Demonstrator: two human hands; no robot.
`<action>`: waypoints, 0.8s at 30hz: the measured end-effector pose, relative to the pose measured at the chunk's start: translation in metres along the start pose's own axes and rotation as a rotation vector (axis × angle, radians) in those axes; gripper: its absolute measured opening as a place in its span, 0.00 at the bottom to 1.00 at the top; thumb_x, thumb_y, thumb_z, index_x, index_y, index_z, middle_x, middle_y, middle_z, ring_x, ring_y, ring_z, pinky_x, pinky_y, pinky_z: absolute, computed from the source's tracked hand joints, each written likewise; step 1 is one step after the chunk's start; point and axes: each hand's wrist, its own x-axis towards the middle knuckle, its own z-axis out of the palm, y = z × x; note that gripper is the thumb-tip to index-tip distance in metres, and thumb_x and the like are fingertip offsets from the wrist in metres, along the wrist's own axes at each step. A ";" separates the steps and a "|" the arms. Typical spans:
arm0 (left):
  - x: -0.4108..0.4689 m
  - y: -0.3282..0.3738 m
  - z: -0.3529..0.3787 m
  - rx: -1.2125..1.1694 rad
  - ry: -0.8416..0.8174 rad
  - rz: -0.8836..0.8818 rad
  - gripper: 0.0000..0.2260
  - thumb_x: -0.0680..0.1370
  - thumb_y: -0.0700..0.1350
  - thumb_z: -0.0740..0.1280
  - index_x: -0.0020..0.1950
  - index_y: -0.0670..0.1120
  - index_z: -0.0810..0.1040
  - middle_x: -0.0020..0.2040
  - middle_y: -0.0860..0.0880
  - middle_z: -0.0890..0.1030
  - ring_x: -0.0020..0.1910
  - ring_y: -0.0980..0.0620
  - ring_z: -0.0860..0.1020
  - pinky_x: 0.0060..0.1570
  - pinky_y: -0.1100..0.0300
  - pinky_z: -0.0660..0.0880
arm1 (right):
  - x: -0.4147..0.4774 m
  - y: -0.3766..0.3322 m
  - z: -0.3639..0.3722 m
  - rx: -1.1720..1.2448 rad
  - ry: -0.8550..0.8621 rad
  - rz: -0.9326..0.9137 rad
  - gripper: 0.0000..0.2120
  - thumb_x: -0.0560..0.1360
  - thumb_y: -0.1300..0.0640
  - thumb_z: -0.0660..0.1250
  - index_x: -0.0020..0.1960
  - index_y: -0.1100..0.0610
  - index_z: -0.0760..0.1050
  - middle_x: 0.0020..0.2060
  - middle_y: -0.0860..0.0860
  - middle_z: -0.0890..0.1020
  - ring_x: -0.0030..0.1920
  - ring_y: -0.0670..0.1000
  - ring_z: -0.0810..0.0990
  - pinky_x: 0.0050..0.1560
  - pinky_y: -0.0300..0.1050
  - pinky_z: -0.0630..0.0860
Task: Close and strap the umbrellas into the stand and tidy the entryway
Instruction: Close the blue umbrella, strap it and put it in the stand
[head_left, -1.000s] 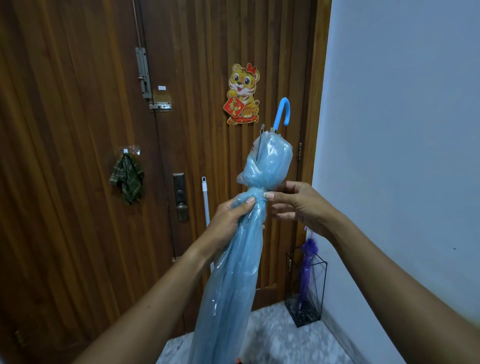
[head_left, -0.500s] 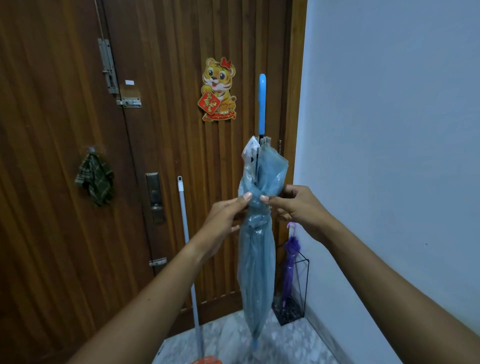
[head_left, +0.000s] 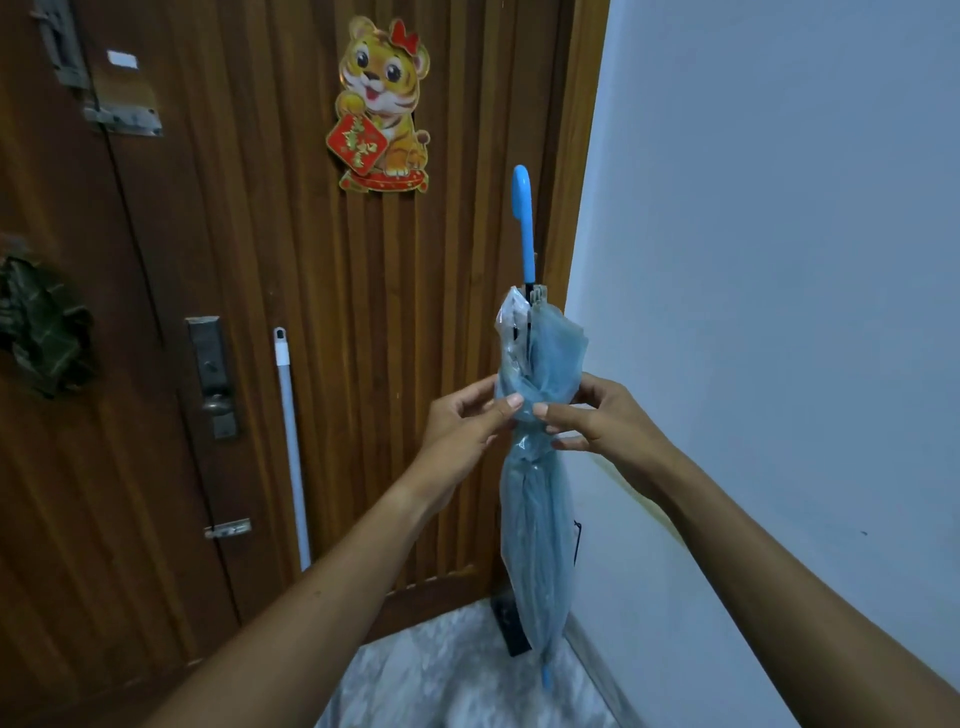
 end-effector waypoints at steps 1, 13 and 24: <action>0.018 -0.010 -0.001 -0.002 -0.011 -0.010 0.14 0.79 0.42 0.70 0.64 0.52 0.77 0.49 0.58 0.87 0.53 0.57 0.84 0.44 0.69 0.78 | 0.016 0.011 -0.003 -0.010 0.011 0.004 0.19 0.74 0.49 0.74 0.63 0.53 0.78 0.53 0.49 0.84 0.49 0.47 0.86 0.46 0.41 0.83; 0.269 -0.149 -0.024 0.039 -0.218 -0.269 0.19 0.80 0.44 0.69 0.71 0.50 0.75 0.59 0.52 0.85 0.58 0.54 0.83 0.57 0.59 0.78 | 0.226 0.159 -0.050 0.058 0.247 0.186 0.12 0.76 0.60 0.73 0.59 0.61 0.82 0.54 0.57 0.85 0.50 0.56 0.86 0.55 0.54 0.83; 0.412 -0.377 -0.007 0.102 -0.023 -0.624 0.13 0.83 0.45 0.63 0.66 0.43 0.78 0.52 0.41 0.83 0.51 0.46 0.78 0.54 0.55 0.76 | 0.376 0.388 -0.069 0.157 0.163 0.471 0.07 0.77 0.67 0.70 0.54 0.60 0.81 0.48 0.59 0.86 0.46 0.56 0.86 0.49 0.48 0.84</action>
